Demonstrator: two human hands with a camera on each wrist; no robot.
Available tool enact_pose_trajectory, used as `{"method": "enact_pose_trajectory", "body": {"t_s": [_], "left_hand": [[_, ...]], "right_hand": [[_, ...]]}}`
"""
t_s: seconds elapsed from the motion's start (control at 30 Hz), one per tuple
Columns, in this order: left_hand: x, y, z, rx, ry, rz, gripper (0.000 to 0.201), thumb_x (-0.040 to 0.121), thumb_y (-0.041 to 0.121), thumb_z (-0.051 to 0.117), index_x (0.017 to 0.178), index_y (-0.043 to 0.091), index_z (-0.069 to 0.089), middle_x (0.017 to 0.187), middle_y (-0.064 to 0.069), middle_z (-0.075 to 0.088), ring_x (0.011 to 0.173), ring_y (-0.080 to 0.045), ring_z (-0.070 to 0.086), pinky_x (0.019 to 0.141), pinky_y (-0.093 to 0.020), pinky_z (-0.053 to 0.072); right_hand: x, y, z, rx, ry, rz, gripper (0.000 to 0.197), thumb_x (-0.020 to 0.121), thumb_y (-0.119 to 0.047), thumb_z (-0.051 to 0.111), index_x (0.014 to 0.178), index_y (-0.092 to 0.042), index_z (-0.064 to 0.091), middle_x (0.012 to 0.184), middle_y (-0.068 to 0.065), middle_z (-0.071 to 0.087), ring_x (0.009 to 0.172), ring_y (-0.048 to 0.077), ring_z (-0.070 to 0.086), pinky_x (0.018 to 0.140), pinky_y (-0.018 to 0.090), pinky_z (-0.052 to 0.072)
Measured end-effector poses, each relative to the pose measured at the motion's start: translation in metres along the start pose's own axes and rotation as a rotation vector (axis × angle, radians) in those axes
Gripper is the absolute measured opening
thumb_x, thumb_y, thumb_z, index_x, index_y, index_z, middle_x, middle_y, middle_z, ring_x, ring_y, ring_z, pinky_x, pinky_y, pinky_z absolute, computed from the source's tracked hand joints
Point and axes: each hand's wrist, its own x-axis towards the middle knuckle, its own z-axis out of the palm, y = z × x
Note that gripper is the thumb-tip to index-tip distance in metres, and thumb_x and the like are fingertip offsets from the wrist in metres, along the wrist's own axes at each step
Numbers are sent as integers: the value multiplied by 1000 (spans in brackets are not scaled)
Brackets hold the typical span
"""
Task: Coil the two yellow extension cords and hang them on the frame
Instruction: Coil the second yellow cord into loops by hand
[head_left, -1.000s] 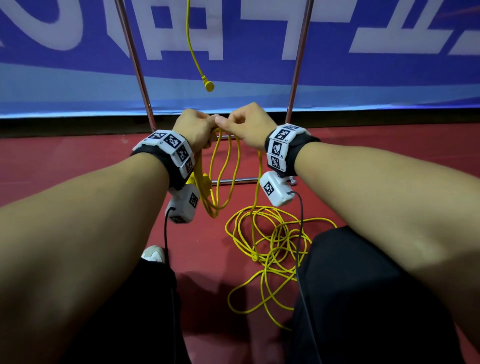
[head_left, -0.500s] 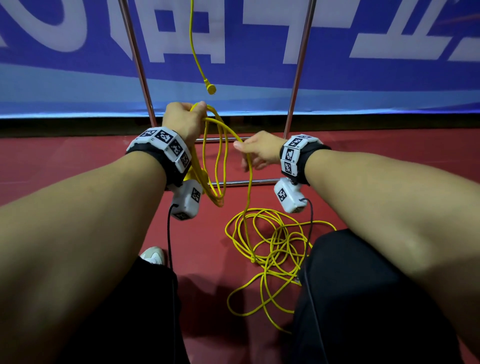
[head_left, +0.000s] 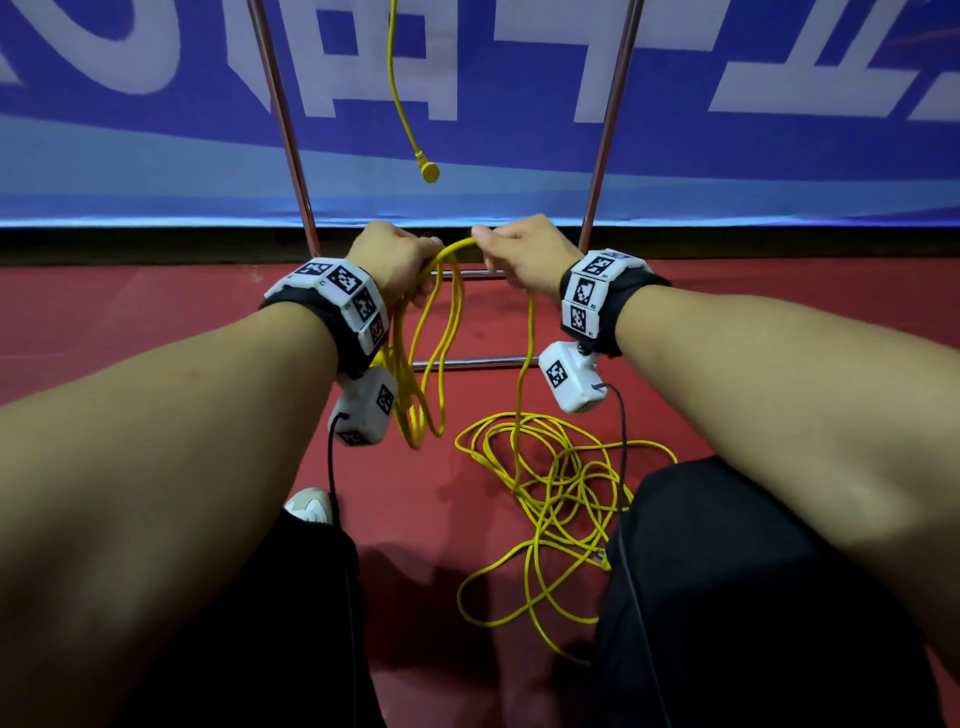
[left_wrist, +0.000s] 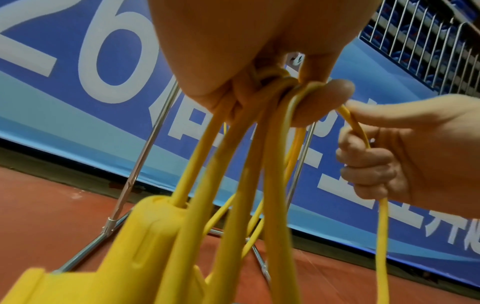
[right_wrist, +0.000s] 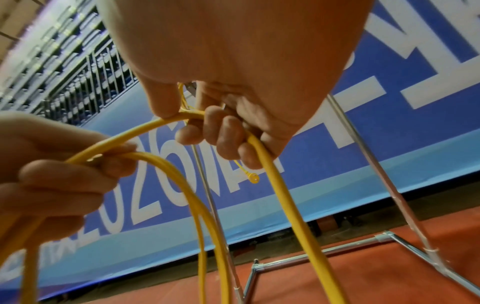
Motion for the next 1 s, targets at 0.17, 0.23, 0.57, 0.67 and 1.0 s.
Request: {"method": "enact_pose_trajectory", "body": {"t_s": [0.17, 0.23, 0.57, 0.67, 1.0], "left_hand": [[1, 3, 1, -96, -1, -37, 34, 97, 22, 57, 68, 6, 63, 53, -9, 54, 39, -20, 47, 43, -21, 40], [0, 4, 1, -95, -14, -31, 35, 98, 22, 56, 67, 7, 63, 51, -8, 56, 39, -20, 49, 41, -20, 39], [-3, 9, 6, -80, -5, -9, 36, 92, 18, 61, 57, 12, 55, 50, -3, 45, 37, -12, 37, 41, -17, 30], [2, 10, 6, -51, 10, 6, 33, 97, 23, 60, 73, 1, 65, 57, -4, 45, 44, -14, 39, 47, -21, 34], [10, 8, 5, -74, 133, 49, 37, 92, 39, 60, 64, 15, 63, 76, -24, 66, 62, -25, 51, 64, -35, 40]], "right_hand": [[-2, -9, 0, -72, 7, -45, 50, 98, -47, 55, 60, -16, 56, 39, -9, 36, 37, 9, 31, 46, 22, 29], [-2, -7, 0, -94, -6, -53, 50, 97, -50, 56, 58, -17, 59, 45, -3, 38, 41, 12, 32, 50, 25, 29], [-2, -15, 15, -94, -109, -85, 53, 92, -59, 56, 61, -16, 49, 60, 7, 38, 49, 16, 27, 52, 28, 21], [-4, -12, 11, -23, -128, -70, 50, 90, -55, 62, 60, -18, 46, 56, 4, 36, 50, 18, 29, 51, 27, 23], [-11, 26, 1, -111, -347, 128, 40, 100, -40, 56, 72, -12, 63, 73, 8, 72, 70, 21, 72, 61, 29, 50]]}}
